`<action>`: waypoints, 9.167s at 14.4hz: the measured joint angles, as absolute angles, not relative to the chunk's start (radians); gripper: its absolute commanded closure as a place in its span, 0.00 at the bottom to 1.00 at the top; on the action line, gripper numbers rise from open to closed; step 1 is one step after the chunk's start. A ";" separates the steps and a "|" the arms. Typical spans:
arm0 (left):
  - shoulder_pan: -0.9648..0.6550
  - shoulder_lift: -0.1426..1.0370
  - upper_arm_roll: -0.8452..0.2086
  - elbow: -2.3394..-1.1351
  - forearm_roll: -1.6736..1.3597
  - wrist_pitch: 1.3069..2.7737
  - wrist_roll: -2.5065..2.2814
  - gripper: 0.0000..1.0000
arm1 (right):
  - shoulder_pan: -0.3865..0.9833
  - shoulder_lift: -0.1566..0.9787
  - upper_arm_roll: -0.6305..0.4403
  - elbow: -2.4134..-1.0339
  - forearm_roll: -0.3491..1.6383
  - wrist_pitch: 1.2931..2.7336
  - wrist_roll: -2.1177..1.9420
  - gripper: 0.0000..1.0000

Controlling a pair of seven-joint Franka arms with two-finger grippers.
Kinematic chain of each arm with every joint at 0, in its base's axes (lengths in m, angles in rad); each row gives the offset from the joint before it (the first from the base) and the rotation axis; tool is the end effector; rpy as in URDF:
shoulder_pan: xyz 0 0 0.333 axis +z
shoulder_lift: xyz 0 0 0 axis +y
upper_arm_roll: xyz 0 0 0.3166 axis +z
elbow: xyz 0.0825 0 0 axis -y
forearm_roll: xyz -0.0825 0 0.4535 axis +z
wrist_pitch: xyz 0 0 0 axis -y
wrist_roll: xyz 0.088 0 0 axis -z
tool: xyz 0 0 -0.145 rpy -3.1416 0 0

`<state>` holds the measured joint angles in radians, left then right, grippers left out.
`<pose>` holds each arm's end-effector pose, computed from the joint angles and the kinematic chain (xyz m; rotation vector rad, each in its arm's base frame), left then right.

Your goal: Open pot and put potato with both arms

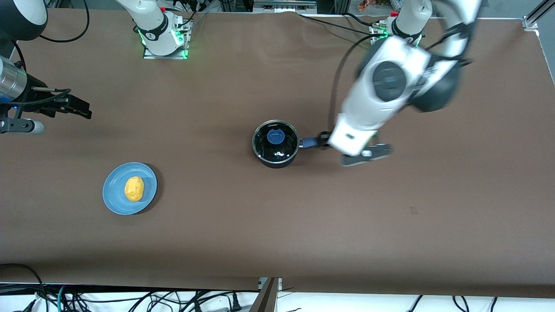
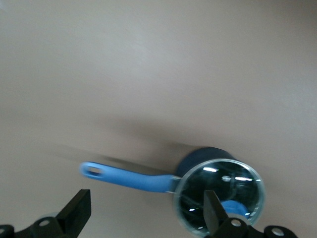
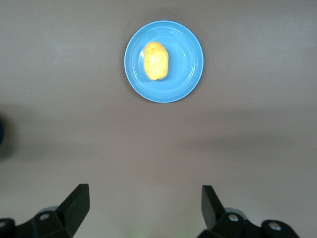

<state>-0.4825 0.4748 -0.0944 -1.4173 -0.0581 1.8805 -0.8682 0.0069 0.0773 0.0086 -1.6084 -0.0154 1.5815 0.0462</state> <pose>0.6393 -0.4125 0.3677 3.0331 0.4887 -0.1112 0.6391 0.0075 0.5189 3.1191 -0.0464 -0.1619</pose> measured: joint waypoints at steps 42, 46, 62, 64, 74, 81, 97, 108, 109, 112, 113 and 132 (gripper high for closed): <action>-0.740 0.688 -0.085 -1.399 0.078 2.114 -1.147 0.48 | 0.015 0.095 0.009 -1.611 -0.015 1.521 0.064 0.00; -0.675 0.626 -0.075 -1.391 0.078 2.035 -1.023 0.48 | 0.015 0.124 0.008 -1.611 -0.015 1.537 0.064 0.00; -0.015 0.508 0.054 -1.754 -0.077 2.242 0.349 0.48 | 0.015 0.637 -0.005 -1.680 -0.017 2.365 0.023 0.01; 0.009 0.544 0.055 -1.762 -0.088 2.288 0.392 0.48 | 0.014 0.671 -0.007 -1.683 -0.017 2.381 0.020 0.27; 0.026 0.617 0.054 -1.752 -0.123 2.371 0.421 0.00 | 0.054 0.583 0.001 -1.613 -0.015 2.108 0.070 0.82; 0.021 0.382 0.052 -1.553 -0.124 1.788 0.227 0.00 | 0.336 0.496 0.087 -1.534 0.056 1.891 0.466 0.82; 0.018 0.205 0.038 -1.430 -0.044 1.443 0.064 0.00 | 0.679 0.782 0.090 -1.475 0.087 2.254 0.776 0.55; 0.018 0.205 0.039 -1.429 -0.044 1.442 0.062 0.00 | 0.677 0.670 0.011 -1.416 0.059 2.212 0.744 0.00; 0.018 0.205 0.039 -1.429 -0.044 1.442 0.062 0.00 | 0.676 0.627 -0.015 -1.415 0.053 2.178 0.707 0.00; 0.018 0.205 0.039 -1.429 -0.044 1.442 0.062 0.00 | 0.674 0.499 -0.114 -1.413 0.044 1.988 0.580 0.00; 0.018 0.206 0.039 -1.429 -0.044 1.442 0.062 0.00 | 0.673 0.456 -0.155 -1.414 0.043 1.905 0.520 0.00; 0.017 0.206 0.039 -1.428 -0.044 1.442 0.062 0.00 | -0.019 -0.018 0.053 -1.653 -0.017 1.583 0.043 0.00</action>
